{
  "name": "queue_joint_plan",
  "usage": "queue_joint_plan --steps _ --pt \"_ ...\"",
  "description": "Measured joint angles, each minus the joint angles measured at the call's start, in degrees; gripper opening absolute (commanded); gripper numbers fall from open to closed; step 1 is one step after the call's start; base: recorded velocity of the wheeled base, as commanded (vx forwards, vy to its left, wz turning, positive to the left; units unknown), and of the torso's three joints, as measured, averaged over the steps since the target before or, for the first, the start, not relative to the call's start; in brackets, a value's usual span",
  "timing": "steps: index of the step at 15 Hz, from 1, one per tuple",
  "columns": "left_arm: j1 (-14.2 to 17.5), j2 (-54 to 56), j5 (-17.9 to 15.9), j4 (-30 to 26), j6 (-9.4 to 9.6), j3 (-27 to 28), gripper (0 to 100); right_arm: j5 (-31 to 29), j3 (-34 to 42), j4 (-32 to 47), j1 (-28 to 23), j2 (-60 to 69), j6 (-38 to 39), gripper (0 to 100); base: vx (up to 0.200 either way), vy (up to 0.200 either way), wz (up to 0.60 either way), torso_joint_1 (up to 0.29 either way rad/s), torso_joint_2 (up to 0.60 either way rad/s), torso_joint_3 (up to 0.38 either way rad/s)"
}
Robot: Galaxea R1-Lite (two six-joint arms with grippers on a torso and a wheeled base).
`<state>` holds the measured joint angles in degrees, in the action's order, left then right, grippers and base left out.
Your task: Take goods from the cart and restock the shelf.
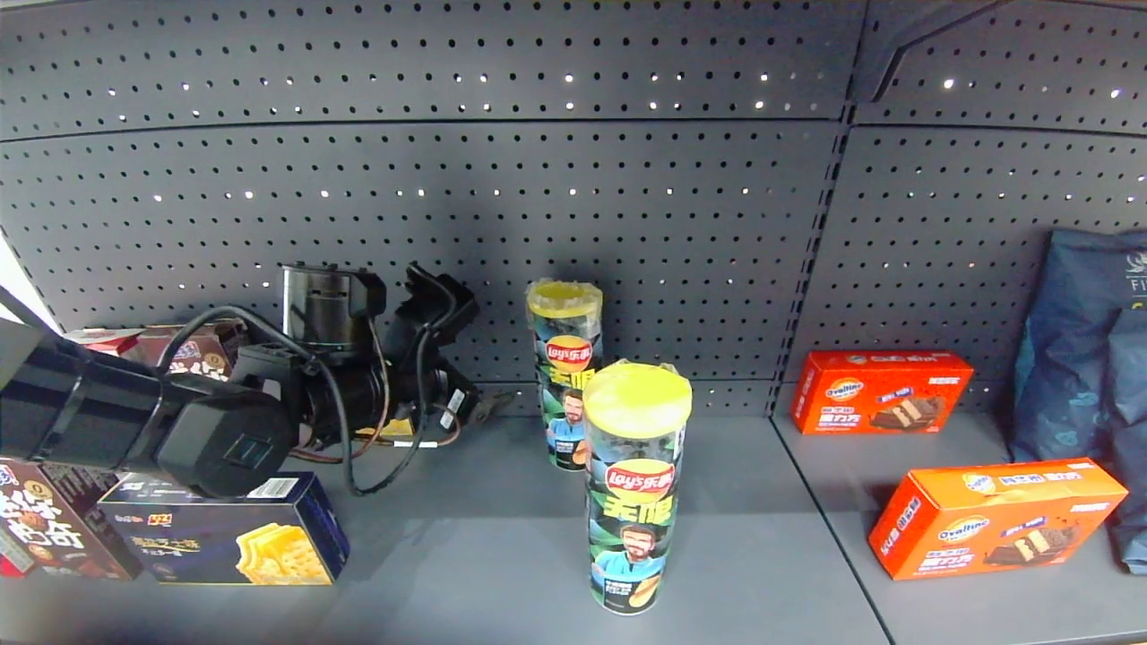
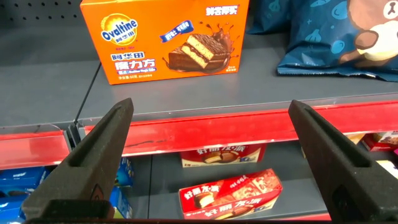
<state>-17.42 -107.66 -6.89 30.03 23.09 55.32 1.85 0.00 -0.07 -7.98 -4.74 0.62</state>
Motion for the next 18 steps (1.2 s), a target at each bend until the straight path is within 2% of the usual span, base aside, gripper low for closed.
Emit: queue_joint_plan --steps 1,5,9,18 --pt "-0.44 -0.41 1.28 -0.06 -0.24 0.02 100 0.0 0.0 0.0 0.0 0.0 0.0 100 0.0 0.0 0.0 0.0 0.0 0.0" --pt "-1.95 -2.33 3.63 -0.04 -3.25 0.71 100 -0.02 0.0 0.0 -0.04 0.0 0.0 100 0.0 0.0 0.0 0.0 0.0 0.0" --pt "-2.89 -4.12 4.29 -0.09 -3.58 1.6 100 0.0 0.0 0.0 0.0 0.0 0.0 100 0.0 0.0 0.0 0.0 0.0 0.0" --pt "-5.71 -6.57 4.53 -0.09 -5.88 2.61 100 -0.02 0.0 0.0 0.0 0.0 -0.02 100 0.0 0.0 0.0 0.0 0.0 0.0"
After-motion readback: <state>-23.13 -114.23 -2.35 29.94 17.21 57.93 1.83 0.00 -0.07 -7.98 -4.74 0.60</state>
